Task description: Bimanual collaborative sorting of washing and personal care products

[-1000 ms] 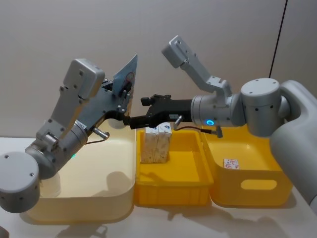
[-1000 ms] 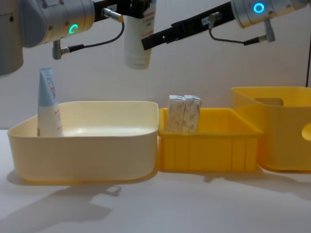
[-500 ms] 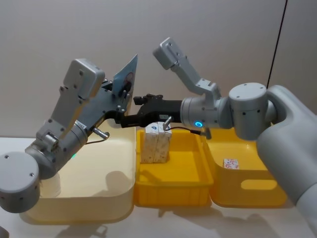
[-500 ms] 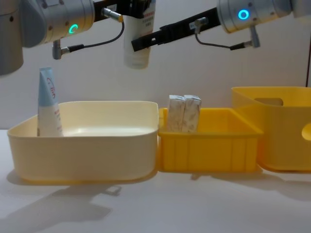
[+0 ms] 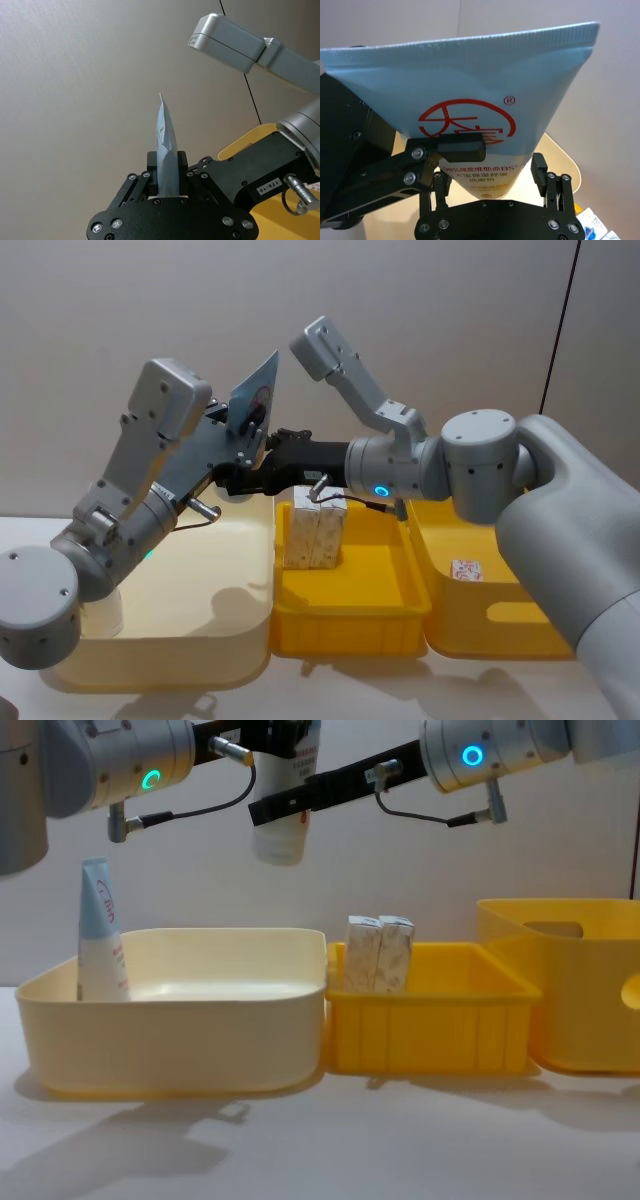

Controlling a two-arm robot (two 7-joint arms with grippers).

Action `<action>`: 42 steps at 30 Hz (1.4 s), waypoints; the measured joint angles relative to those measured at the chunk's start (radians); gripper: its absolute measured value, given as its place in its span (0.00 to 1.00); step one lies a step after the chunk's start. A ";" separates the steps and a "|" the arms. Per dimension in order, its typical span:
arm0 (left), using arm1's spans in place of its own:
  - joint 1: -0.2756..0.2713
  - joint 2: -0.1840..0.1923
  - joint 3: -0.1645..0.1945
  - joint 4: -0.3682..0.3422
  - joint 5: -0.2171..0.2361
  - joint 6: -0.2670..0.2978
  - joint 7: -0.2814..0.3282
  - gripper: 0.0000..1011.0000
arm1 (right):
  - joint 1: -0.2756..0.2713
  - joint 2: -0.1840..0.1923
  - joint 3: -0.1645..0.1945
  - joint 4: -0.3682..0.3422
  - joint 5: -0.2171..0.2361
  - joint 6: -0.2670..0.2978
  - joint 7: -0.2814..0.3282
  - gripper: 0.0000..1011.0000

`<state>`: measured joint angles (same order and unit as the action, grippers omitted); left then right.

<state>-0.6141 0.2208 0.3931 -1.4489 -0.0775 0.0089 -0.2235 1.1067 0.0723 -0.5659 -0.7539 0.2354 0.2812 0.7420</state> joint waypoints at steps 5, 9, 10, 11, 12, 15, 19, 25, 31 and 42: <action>0.000 0.000 0.000 0.000 0.000 0.000 0.000 0.21 | 0.002 -0.005 -0.001 0.007 0.001 -0.005 -0.002 0.86; 0.000 0.000 0.000 0.000 0.000 0.000 0.000 0.21 | 0.004 -0.009 -0.002 0.012 0.001 -0.008 -0.004 0.78; 0.000 0.000 0.000 0.000 0.000 0.000 0.000 0.21 | 0.004 -0.010 -0.002 0.013 0.001 -0.009 -0.005 0.73; 0.000 0.000 0.000 0.000 0.000 0.000 0.000 0.21 | 0.004 -0.010 -0.003 0.013 0.002 -0.009 -0.006 0.71; 0.000 0.000 0.000 0.000 0.000 0.000 0.000 0.21 | 0.004 -0.010 -0.003 0.014 0.002 -0.009 -0.006 0.71; 0.000 0.000 0.000 0.000 0.000 0.000 0.000 0.21 | 0.006 -0.012 -0.003 0.017 0.002 -0.011 -0.007 0.67; 0.000 0.000 0.000 0.000 0.000 0.000 0.000 0.21 | 0.006 -0.014 -0.003 0.018 0.002 -0.012 -0.007 0.65; 0.000 0.000 0.000 0.000 0.000 0.000 0.000 0.21 | 0.007 -0.015 -0.004 0.020 0.003 -0.013 -0.008 0.63; 0.000 0.000 0.000 0.000 0.000 0.000 0.000 0.22 | 0.007 -0.016 -0.004 0.022 0.003 -0.014 -0.008 0.60; 0.000 0.000 0.000 0.000 0.000 0.000 0.000 0.21 | 0.008 -0.017 -0.004 0.023 0.003 -0.015 -0.009 0.59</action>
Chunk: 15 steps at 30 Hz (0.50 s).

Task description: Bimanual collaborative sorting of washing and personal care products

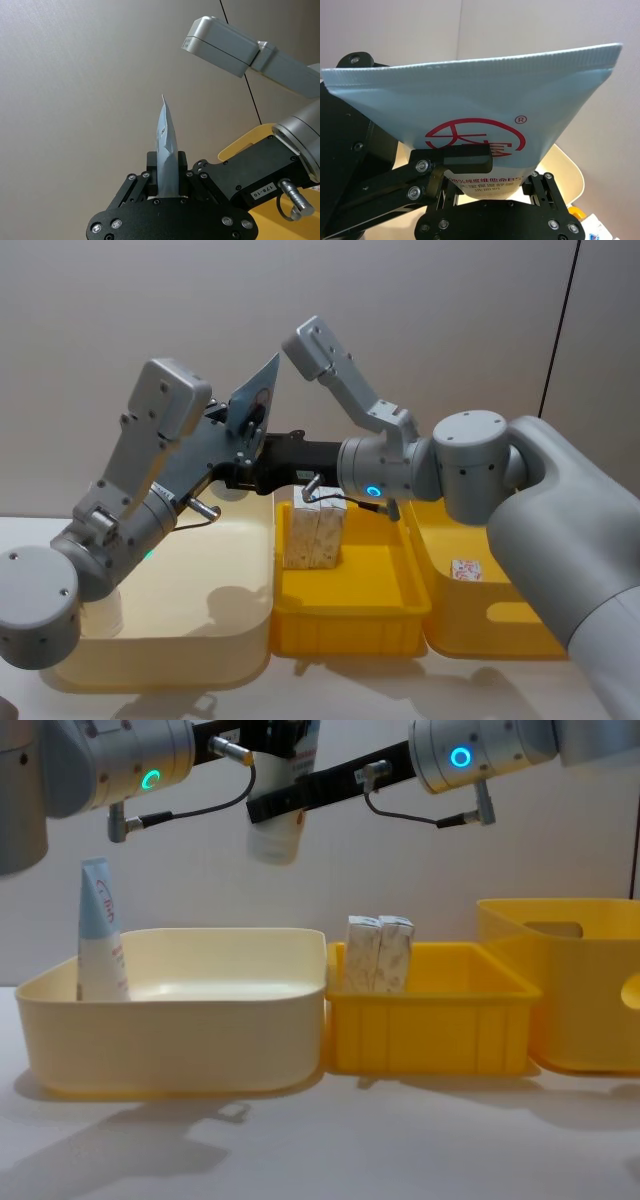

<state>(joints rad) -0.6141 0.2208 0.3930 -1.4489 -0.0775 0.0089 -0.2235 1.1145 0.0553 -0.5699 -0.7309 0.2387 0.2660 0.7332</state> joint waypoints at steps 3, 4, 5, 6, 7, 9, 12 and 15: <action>0.000 0.000 0.000 0.000 0.000 0.000 0.000 0.21 | 0.000 0.000 0.000 0.000 0.000 0.000 0.000 0.59; 0.000 0.000 0.000 0.000 0.000 0.000 0.000 0.21 | 0.000 0.000 0.000 0.001 0.000 0.000 0.000 0.59; 0.000 0.000 0.000 0.000 0.000 0.000 0.000 0.21 | 0.000 0.000 0.000 0.001 0.000 0.000 0.000 0.59; 0.000 0.000 0.000 0.000 0.000 0.000 0.000 0.21 | 0.000 -0.001 0.000 0.001 0.000 0.000 0.000 0.59; 0.000 0.000 0.000 0.000 0.000 0.000 0.000 0.21 | 0.000 -0.001 0.000 0.001 0.000 0.000 0.000 0.59; 0.000 0.000 0.000 0.000 0.000 0.000 0.000 0.21 | 0.000 -0.001 0.000 0.001 0.000 0.000 0.000 0.59; 0.000 0.000 0.000 0.000 0.000 0.000 0.000 0.26 | 0.000 -0.001 0.000 0.001 0.000 0.000 0.000 0.59; 0.000 0.000 0.000 0.000 0.000 0.000 0.000 0.33 | 0.000 -0.001 0.000 0.001 0.000 0.000 0.000 0.59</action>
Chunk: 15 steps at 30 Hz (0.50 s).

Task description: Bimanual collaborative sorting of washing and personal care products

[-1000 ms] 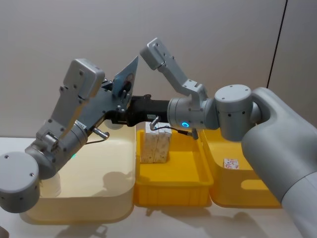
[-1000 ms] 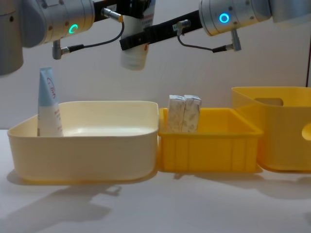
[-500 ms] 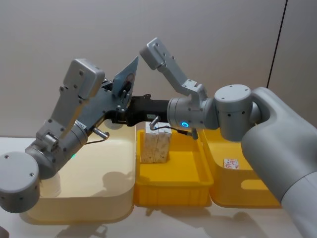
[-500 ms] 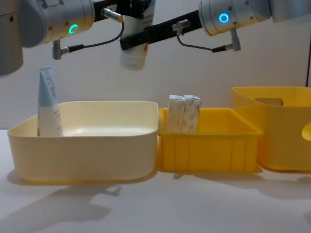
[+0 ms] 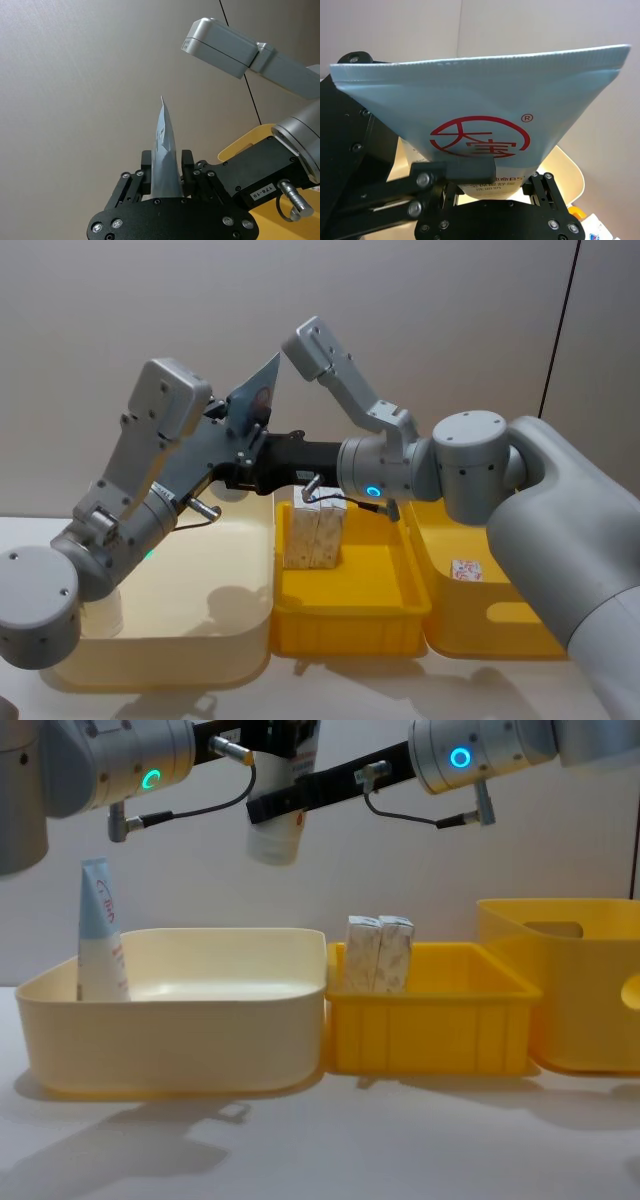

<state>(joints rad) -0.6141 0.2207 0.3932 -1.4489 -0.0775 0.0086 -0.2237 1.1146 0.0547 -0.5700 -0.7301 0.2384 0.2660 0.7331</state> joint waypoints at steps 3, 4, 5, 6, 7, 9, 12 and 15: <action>0.000 0.000 0.000 0.000 0.000 0.000 0.000 0.40 | 0.000 0.000 0.000 0.000 0.000 0.000 0.000 0.59; 0.000 0.000 0.000 0.000 0.000 0.000 0.000 0.42 | 0.000 0.000 0.000 0.000 0.000 0.000 0.000 0.59; 0.000 0.000 0.000 0.000 0.000 0.000 0.000 0.48 | 0.000 0.000 0.000 0.000 0.000 0.000 0.000 0.59; 0.000 0.000 0.000 0.000 0.000 0.000 0.000 0.50 | 0.000 0.000 0.000 0.000 0.000 0.000 0.000 0.59; 0.000 0.000 0.000 0.000 0.000 0.000 0.000 0.53 | 0.000 0.000 0.000 0.000 0.000 0.000 0.000 0.59; 0.000 0.000 0.000 0.000 0.000 0.000 0.000 0.60 | 0.000 0.000 0.000 0.000 0.000 0.000 0.000 0.59; 0.000 0.000 0.000 0.000 0.000 0.000 0.000 0.70 | 0.000 0.000 0.000 0.000 0.000 0.000 0.000 0.59; 0.000 0.000 0.000 0.000 0.000 0.000 0.000 0.78 | 0.000 0.001 0.000 -0.002 0.000 0.000 -0.002 0.59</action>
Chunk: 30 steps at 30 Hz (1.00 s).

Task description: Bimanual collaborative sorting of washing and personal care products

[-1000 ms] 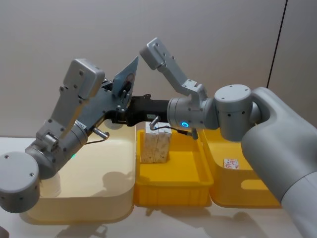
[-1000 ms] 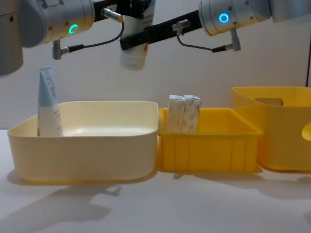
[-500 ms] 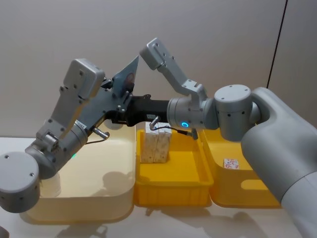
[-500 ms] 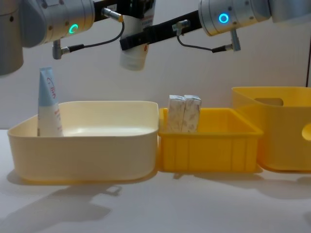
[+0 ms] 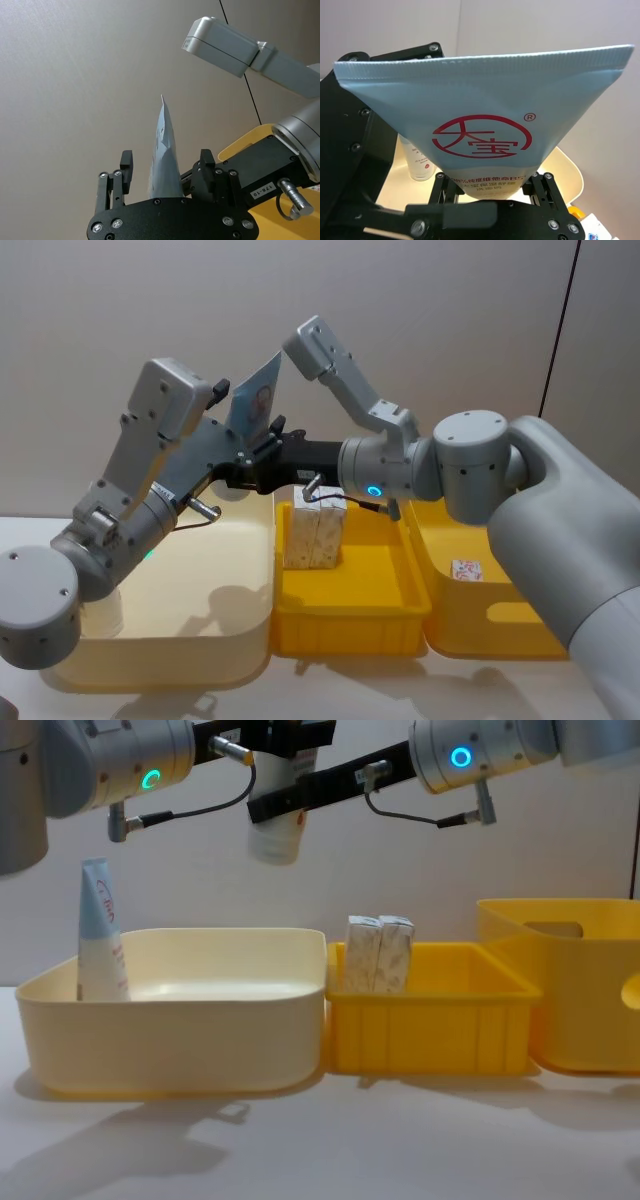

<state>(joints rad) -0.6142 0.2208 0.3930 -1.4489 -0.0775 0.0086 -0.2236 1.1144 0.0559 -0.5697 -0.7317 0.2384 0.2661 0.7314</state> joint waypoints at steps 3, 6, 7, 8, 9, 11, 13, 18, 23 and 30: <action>0.000 0.000 0.000 0.000 0.000 0.000 0.000 0.86 | -0.002 0.003 0.003 -0.007 0.001 0.001 -0.010 0.59; 0.000 0.000 0.000 0.000 0.000 0.000 0.000 0.95 | -0.008 0.010 0.009 -0.021 0.001 0.004 -0.029 0.59; 0.000 0.000 0.000 0.000 0.000 0.000 0.000 0.96 | -0.010 0.013 0.011 -0.027 0.002 0.004 -0.034 0.59; 0.000 0.000 0.000 0.000 0.000 0.000 0.000 0.99 | -0.014 0.017 0.015 -0.036 0.002 0.006 -0.045 0.59; 0.000 0.000 0.000 0.000 0.000 0.000 0.000 0.99 | -0.016 0.019 0.017 -0.041 0.002 0.008 -0.053 0.59; 0.000 0.000 0.000 0.000 0.000 0.000 0.000 0.99 | -0.021 0.025 0.021 -0.051 0.002 0.011 -0.066 0.59; 0.000 0.000 0.000 0.000 0.000 0.000 0.000 0.99 | -0.027 0.033 0.028 -0.069 0.003 0.017 -0.088 0.59; 0.000 0.000 0.000 0.000 0.000 0.000 0.000 0.99 | -0.043 0.052 0.047 -0.114 0.002 0.035 -0.145 0.59; 0.000 0.000 0.000 0.000 0.000 0.000 0.000 0.99 | -0.059 0.069 0.064 -0.155 -0.005 0.054 -0.202 0.59; 0.000 0.000 0.000 0.000 0.000 0.000 0.000 0.99 | -0.083 0.100 0.094 -0.222 -0.025 0.101 -0.292 0.59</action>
<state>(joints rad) -0.6142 0.2208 0.3930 -1.4489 -0.0775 0.0089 -0.2234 1.0319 0.1560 -0.4757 -0.9541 0.2133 0.3675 0.4397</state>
